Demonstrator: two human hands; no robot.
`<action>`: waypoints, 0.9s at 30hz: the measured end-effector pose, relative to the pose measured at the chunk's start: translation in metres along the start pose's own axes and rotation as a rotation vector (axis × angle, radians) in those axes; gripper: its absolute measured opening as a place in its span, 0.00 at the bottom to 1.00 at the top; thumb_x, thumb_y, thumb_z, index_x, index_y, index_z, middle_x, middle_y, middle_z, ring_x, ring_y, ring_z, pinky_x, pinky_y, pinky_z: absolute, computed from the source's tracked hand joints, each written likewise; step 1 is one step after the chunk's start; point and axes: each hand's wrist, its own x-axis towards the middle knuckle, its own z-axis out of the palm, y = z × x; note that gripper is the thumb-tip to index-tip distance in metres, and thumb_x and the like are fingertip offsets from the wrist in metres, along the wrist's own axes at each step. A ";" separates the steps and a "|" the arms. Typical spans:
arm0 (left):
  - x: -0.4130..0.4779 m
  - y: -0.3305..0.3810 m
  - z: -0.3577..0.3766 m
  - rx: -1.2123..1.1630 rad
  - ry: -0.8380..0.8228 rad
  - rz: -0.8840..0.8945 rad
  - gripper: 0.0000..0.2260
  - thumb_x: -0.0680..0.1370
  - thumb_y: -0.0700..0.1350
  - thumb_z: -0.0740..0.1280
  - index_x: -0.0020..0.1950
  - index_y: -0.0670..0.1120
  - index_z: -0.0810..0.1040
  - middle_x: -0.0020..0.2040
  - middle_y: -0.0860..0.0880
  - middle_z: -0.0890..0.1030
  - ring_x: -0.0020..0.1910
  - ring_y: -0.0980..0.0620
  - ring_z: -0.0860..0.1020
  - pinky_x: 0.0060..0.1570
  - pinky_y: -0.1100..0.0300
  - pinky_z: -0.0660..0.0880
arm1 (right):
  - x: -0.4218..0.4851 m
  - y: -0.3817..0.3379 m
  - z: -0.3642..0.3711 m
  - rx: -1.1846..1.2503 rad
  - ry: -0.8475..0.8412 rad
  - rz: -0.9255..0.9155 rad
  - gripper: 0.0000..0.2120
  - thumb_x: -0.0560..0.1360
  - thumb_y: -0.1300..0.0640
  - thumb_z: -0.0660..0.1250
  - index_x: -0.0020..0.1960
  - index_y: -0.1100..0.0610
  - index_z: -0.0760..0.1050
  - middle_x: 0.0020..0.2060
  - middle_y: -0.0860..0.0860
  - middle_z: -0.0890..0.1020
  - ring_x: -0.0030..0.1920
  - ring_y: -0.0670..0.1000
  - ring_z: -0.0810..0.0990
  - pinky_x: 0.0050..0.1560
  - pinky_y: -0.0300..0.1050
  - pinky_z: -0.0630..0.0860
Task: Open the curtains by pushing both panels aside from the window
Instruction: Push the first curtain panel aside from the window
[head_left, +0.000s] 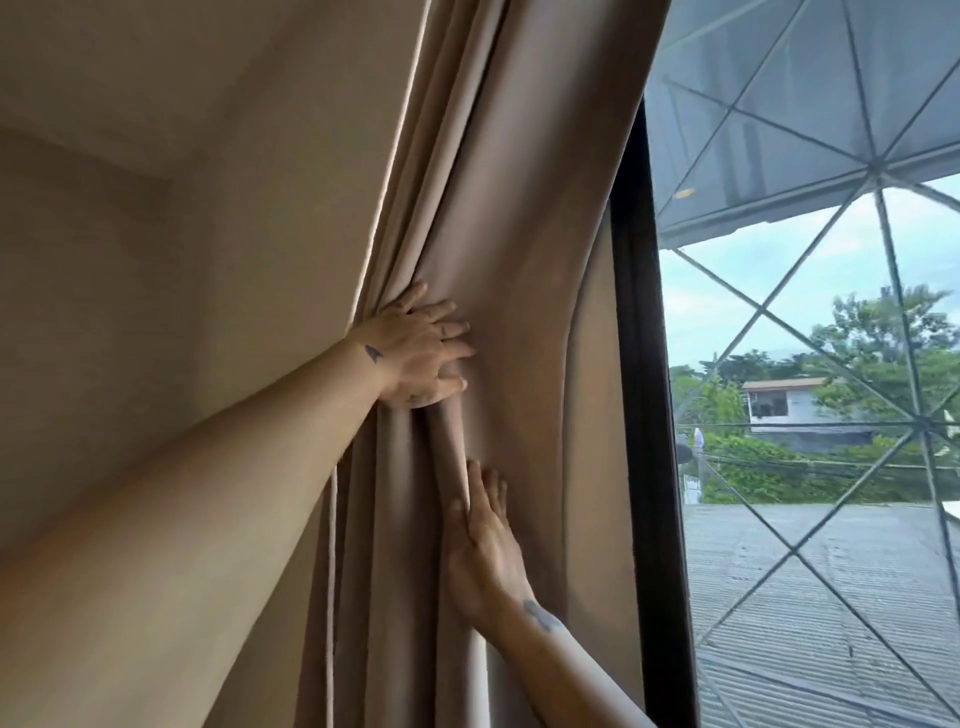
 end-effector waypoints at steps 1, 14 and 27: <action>-0.001 -0.004 0.005 -0.009 -0.004 -0.002 0.24 0.79 0.58 0.51 0.74 0.54 0.58 0.78 0.52 0.55 0.77 0.51 0.47 0.74 0.48 0.36 | 0.003 -0.002 0.005 -0.008 -0.006 -0.001 0.24 0.81 0.51 0.45 0.75 0.50 0.43 0.77 0.50 0.45 0.76 0.49 0.40 0.75 0.61 0.51; -0.002 0.010 0.017 -0.066 0.156 0.153 0.26 0.78 0.58 0.53 0.75 0.53 0.55 0.79 0.51 0.52 0.77 0.51 0.44 0.74 0.51 0.36 | -0.004 0.007 0.020 -0.192 0.056 0.097 0.27 0.80 0.51 0.46 0.75 0.51 0.39 0.77 0.51 0.42 0.76 0.50 0.39 0.73 0.61 0.47; 0.001 0.029 -0.046 0.029 0.345 0.233 0.25 0.79 0.58 0.52 0.74 0.51 0.59 0.78 0.48 0.54 0.77 0.48 0.48 0.75 0.47 0.45 | -0.028 0.000 -0.055 -0.198 0.536 0.048 0.33 0.69 0.34 0.46 0.72 0.41 0.55 0.77 0.49 0.50 0.76 0.53 0.43 0.72 0.64 0.44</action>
